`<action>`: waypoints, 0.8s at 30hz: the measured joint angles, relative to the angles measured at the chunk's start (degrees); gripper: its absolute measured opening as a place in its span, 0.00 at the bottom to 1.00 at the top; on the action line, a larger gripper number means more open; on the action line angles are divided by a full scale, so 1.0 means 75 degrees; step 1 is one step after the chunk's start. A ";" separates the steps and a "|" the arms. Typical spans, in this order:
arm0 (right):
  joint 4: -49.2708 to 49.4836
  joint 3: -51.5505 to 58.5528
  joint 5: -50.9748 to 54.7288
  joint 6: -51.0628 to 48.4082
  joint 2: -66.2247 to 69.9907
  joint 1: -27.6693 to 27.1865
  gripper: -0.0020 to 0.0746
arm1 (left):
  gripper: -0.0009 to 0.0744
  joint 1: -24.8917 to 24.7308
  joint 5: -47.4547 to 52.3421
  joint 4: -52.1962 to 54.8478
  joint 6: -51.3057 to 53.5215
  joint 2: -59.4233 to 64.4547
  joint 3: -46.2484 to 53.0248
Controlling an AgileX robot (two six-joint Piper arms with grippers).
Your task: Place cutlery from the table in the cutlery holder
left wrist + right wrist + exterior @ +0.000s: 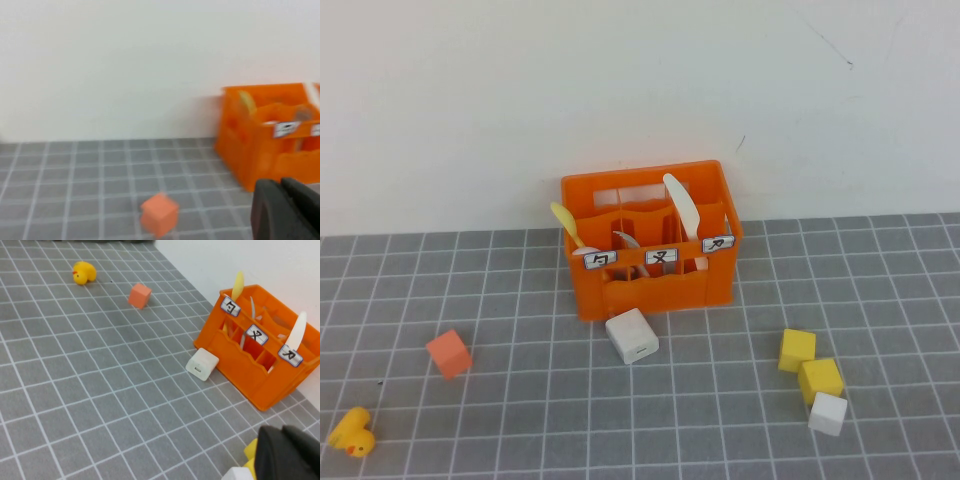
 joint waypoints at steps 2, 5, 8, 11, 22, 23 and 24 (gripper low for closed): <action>0.0000 0.0000 0.0000 0.0000 0.0000 0.0000 0.03 | 0.01 0.0438 -0.0278 -0.0438 0.0400 -0.0083 0.0449; 0.0000 0.0000 0.0000 0.0000 0.0000 0.0000 0.03 | 0.01 0.0843 -0.0028 -0.0886 0.0611 -0.0095 0.0723; 0.0000 0.0000 0.0000 0.0000 0.0000 0.0000 0.02 | 0.01 0.0963 0.0612 -0.1055 0.0623 -0.0095 0.0737; 0.0000 0.0005 0.0000 0.0000 0.0000 0.0000 0.02 | 0.01 0.0969 0.0632 -0.1071 0.0647 -0.0100 0.0737; 0.0000 0.0005 0.0000 0.0000 0.0000 0.0000 0.02 | 0.01 0.0981 0.0679 -0.1101 0.0819 -0.0100 0.0737; 0.0000 0.0005 0.0000 0.0000 0.0000 0.0000 0.02 | 0.01 0.0981 0.0684 -0.1101 0.0819 -0.0100 0.0737; 0.0000 0.0005 0.0005 0.0000 0.0000 0.0000 0.02 | 0.01 0.0981 0.0697 -0.1101 0.0819 -0.0100 0.0737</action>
